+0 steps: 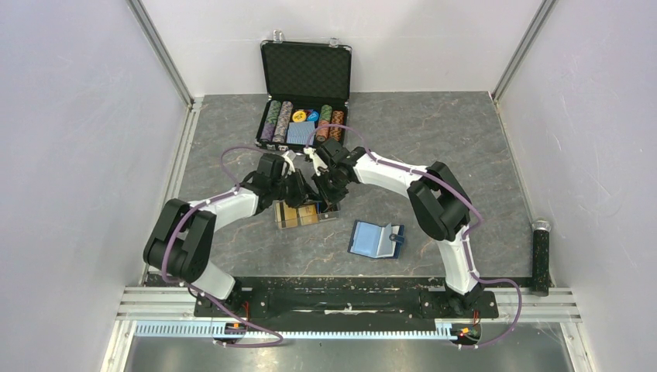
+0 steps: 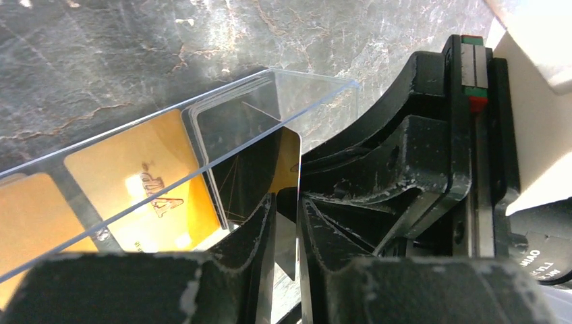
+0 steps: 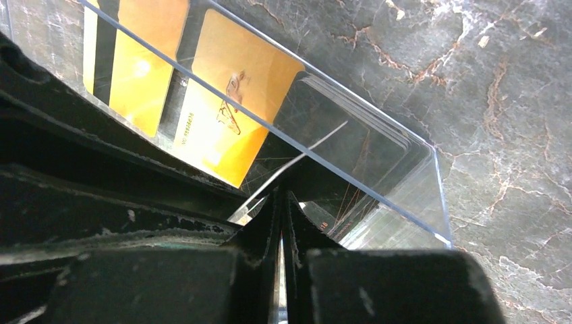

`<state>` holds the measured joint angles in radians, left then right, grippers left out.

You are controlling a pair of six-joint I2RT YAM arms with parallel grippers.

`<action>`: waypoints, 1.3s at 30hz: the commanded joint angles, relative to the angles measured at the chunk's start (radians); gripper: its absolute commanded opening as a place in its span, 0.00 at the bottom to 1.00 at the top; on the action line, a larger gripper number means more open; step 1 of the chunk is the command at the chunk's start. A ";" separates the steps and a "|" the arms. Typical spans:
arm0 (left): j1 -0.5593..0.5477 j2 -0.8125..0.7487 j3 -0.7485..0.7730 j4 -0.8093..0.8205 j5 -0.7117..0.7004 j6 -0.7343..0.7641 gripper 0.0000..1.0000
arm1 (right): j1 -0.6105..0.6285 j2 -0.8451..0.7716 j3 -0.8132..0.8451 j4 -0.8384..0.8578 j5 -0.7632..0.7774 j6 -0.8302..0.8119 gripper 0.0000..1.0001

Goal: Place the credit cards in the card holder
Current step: Pick up the credit card from the storage box.

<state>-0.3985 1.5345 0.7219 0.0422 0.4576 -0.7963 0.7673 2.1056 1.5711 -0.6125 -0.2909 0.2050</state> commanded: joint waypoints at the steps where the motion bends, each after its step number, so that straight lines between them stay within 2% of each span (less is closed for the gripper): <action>1: -0.034 0.054 0.057 -0.061 0.015 0.015 0.22 | 0.003 0.018 -0.043 -0.007 0.035 -0.009 0.00; 4: -0.044 0.077 0.083 -0.148 -0.025 0.040 0.18 | 0.001 0.014 -0.049 -0.006 0.041 -0.011 0.00; 8: -0.044 0.068 0.086 -0.203 -0.081 0.035 0.03 | -0.002 0.006 -0.051 -0.006 0.046 -0.013 0.00; 14: -0.043 0.021 0.109 -0.293 -0.161 0.061 0.02 | -0.008 -0.017 -0.035 -0.006 0.048 -0.012 0.00; 22: -0.042 -0.021 0.097 -0.223 -0.134 0.028 0.02 | -0.030 -0.117 -0.016 0.025 0.033 -0.002 0.09; 28: -0.042 -0.146 0.095 -0.200 -0.159 0.020 0.02 | -0.080 -0.265 -0.065 0.088 0.017 0.041 0.36; 33: -0.038 -0.249 0.073 -0.171 -0.178 0.002 0.02 | -0.137 -0.389 -0.164 0.171 -0.040 0.102 0.55; 39: -0.033 -0.351 -0.018 0.022 -0.091 -0.069 0.02 | -0.235 -0.506 -0.310 0.306 -0.202 0.206 0.76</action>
<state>-0.4332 1.2411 0.7635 -0.0990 0.3130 -0.7914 0.5808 1.6657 1.3464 -0.4274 -0.3641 0.3260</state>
